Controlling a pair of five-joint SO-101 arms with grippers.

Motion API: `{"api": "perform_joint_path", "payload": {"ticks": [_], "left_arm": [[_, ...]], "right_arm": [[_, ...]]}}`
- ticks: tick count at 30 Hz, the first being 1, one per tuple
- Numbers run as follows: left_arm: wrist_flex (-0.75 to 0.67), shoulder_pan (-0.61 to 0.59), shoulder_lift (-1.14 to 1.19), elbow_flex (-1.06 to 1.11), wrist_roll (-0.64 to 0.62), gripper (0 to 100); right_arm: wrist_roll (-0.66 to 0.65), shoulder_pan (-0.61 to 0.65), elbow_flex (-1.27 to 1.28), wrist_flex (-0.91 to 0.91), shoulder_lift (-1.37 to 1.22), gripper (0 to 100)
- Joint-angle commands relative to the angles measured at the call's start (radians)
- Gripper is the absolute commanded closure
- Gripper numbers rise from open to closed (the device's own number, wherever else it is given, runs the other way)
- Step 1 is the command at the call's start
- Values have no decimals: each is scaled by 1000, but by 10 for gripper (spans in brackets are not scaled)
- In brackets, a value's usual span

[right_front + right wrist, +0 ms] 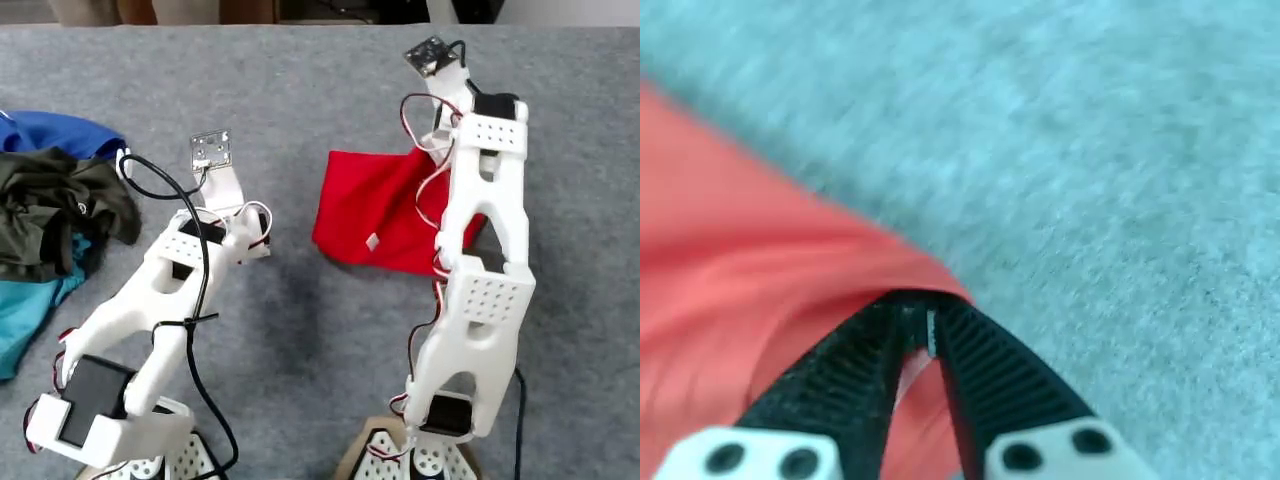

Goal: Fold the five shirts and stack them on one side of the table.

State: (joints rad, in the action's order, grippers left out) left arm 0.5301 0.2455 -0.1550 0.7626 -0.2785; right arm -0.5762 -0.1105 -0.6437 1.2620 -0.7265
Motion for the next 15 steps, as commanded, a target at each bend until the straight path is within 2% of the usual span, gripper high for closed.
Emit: {"api": "perform_joint_path", "payload": {"ticks": [1,10,15], "left_arm": [[-15,0,-44,-3,23,980],[-8,0,-44,-2,23,980],[-8,-2,-44,0,23,980]], "right_arm": [[-44,30,-107,175,97,993],[-84,-2,-354,526,131,993],[-144,42,-62,520,182,993]]}}
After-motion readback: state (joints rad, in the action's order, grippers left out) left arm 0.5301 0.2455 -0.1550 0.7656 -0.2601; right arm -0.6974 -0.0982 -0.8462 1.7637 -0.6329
